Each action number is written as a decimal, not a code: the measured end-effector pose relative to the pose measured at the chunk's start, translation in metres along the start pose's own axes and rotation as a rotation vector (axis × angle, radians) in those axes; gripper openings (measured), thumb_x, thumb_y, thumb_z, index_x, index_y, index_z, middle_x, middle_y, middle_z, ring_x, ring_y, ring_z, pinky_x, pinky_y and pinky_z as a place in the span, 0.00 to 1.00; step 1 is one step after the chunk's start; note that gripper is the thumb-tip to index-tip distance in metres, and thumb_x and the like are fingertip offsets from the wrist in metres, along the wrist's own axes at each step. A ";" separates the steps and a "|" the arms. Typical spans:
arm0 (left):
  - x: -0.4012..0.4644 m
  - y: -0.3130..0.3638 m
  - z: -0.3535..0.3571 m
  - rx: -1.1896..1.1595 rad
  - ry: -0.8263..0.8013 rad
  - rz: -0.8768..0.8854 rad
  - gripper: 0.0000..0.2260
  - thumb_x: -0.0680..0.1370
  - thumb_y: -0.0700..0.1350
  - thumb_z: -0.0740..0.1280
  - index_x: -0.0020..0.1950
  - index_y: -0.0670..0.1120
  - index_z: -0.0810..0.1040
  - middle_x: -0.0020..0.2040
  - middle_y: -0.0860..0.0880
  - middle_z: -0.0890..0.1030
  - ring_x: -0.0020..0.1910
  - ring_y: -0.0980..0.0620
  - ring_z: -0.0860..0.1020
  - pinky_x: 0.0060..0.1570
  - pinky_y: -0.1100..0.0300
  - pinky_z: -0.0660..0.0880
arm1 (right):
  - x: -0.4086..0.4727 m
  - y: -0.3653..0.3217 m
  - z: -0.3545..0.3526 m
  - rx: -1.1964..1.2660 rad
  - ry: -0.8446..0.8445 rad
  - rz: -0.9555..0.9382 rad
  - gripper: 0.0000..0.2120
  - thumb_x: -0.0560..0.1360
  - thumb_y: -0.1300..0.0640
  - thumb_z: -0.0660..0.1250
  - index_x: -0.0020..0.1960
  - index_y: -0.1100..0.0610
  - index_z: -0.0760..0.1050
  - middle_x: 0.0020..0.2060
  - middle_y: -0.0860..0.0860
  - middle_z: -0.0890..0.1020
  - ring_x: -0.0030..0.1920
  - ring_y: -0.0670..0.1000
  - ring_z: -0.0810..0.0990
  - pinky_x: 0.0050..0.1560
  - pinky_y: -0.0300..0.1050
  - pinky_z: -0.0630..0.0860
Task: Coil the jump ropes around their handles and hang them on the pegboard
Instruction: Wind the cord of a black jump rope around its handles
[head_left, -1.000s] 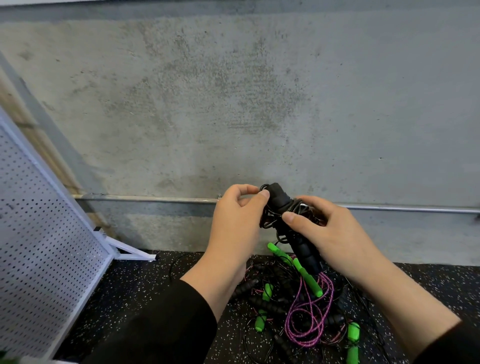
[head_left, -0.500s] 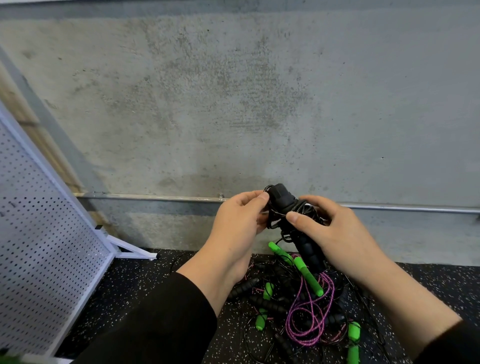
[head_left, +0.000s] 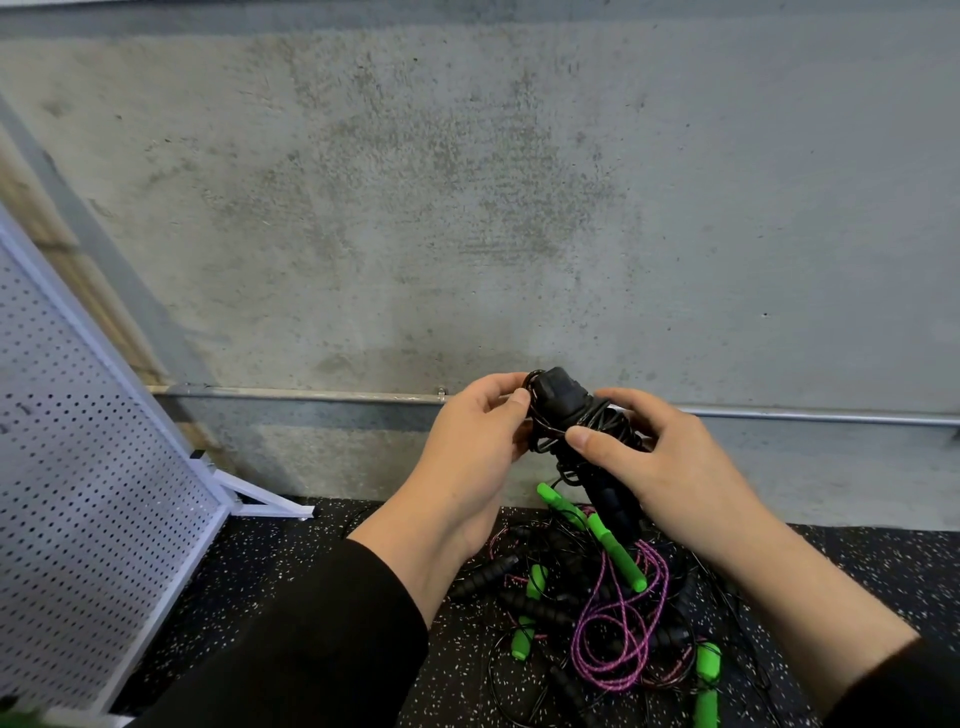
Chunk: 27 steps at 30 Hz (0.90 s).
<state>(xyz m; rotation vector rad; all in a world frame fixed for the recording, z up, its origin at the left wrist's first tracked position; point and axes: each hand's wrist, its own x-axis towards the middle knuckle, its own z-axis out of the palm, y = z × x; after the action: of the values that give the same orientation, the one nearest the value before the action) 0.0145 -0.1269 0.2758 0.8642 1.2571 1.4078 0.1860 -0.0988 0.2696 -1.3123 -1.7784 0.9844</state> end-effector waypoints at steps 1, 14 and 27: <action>0.000 0.001 0.000 0.004 0.005 0.005 0.10 0.85 0.39 0.61 0.59 0.43 0.82 0.49 0.47 0.84 0.41 0.56 0.80 0.47 0.60 0.75 | 0.000 0.000 0.000 0.000 -0.004 0.000 0.23 0.70 0.39 0.75 0.62 0.42 0.78 0.48 0.42 0.85 0.46 0.39 0.84 0.54 0.45 0.81; 0.000 0.002 0.002 0.204 0.040 0.083 0.08 0.85 0.42 0.62 0.55 0.48 0.81 0.53 0.48 0.85 0.55 0.48 0.82 0.61 0.50 0.77 | 0.000 0.001 0.002 0.031 -0.005 -0.018 0.26 0.66 0.36 0.77 0.61 0.41 0.78 0.49 0.43 0.85 0.46 0.42 0.85 0.53 0.51 0.82; 0.002 0.019 -0.004 0.324 0.026 0.129 0.06 0.76 0.39 0.68 0.48 0.46 0.85 0.40 0.49 0.86 0.40 0.53 0.84 0.56 0.48 0.82 | -0.005 0.001 0.003 0.007 0.044 -0.036 0.19 0.69 0.39 0.75 0.59 0.40 0.78 0.45 0.39 0.85 0.47 0.40 0.83 0.50 0.41 0.80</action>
<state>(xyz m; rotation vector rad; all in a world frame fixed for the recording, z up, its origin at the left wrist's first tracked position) 0.0062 -0.1252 0.2930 1.1664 1.4970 1.3383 0.1854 -0.1039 0.2671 -1.2839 -1.7576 0.9339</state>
